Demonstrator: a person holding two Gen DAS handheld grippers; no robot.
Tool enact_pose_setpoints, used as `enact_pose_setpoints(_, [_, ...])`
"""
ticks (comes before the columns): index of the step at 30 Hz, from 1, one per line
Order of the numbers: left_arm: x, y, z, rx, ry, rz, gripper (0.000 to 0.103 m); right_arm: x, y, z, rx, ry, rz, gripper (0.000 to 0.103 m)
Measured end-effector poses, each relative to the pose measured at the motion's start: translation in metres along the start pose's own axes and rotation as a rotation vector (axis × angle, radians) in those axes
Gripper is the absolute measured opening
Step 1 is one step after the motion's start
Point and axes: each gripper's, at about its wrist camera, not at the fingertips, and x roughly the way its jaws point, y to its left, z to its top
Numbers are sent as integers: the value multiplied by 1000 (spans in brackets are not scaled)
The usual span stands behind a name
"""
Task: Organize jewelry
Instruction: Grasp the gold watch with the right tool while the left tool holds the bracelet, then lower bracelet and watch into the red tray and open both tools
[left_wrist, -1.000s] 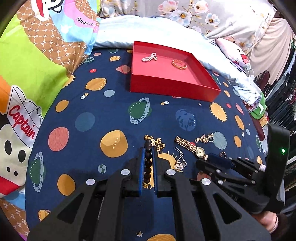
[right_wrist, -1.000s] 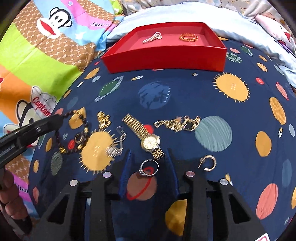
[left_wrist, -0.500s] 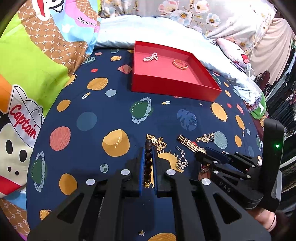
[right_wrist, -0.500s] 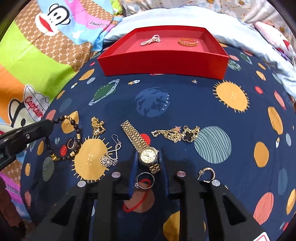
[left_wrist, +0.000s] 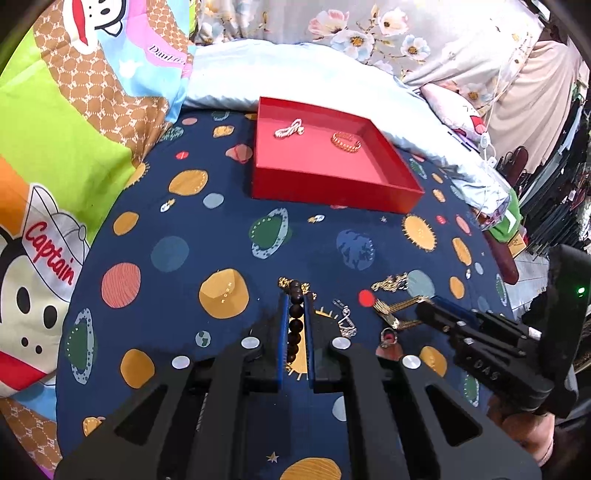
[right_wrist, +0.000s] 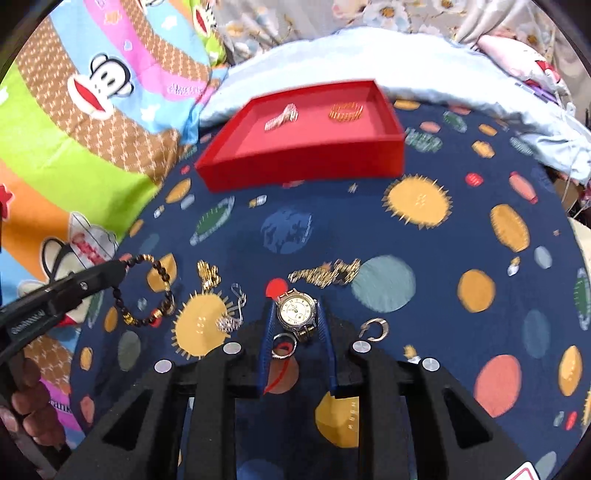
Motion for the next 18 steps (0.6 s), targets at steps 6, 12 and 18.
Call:
enact_pose_setpoints(6, [-12,-8,12,15,-29,-28,7,-29,-10,14,14,-55,-14,21])
enact_pose_setpoints(12, [-17,-14,35,41,-64,-48,7,-42,-13,37,-2,-110,-19,21])
enact_pose_setpoints(18, [-12,-21,76,52,-115,-64,7,-40,-13,79,-43,-161,-19,21])
